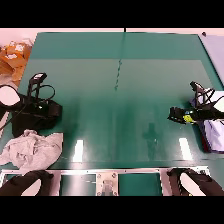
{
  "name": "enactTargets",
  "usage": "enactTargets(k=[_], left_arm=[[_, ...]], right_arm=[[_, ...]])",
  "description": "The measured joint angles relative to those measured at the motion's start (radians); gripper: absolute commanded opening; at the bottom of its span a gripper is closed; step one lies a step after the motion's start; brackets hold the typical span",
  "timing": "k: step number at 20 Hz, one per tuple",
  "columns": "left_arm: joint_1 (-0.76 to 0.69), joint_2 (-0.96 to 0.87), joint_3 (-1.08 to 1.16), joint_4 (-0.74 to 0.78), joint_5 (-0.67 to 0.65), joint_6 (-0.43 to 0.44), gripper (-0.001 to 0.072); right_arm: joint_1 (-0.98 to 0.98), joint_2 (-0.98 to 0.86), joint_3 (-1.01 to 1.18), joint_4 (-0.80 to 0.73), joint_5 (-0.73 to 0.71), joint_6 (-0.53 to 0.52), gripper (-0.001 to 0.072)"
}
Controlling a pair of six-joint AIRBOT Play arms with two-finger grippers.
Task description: Fold the shirts.
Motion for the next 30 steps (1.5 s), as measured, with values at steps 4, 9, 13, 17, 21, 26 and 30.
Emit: enactTargets(k=[4,9,13,17,21,26,30], left_arm=[[0.000,0.000,0.000,0.086,0.000,-0.018,0.0605],[0.003,-0.011,-0.056,0.464,0.092,-0.148,0.0720],[0.003,-0.119,-0.135,0.560,0.236,-0.192,0.0720],[0.003,-0.249,-0.163,0.577,0.295,-0.208,0.0293],[0.003,-0.306,-0.139,0.617,0.291,-0.200,0.0025],[-0.038,-0.296,0.101,0.587,0.111,-0.117,0.0025],[-0.182,-0.258,0.402,0.530,-0.012,-0.071,0.0025]], right_arm=[[0.000,0.000,0.000,0.000,0.000,0.000,0.0016],[0.000,0.000,0.000,0.000,0.000,0.000,0.0017],[0.000,0.000,0.000,0.000,0.000,0.000,0.0017],[0.000,0.000,0.000,0.000,0.000,0.000,0.0017],[0.000,0.000,0.000,0.000,-0.001,0.000,0.0017],[0.000,0.000,0.000,0.003,-0.008,0.000,0.0017],[0.000,0.000,0.000,0.023,-0.016,0.000,0.0017]])
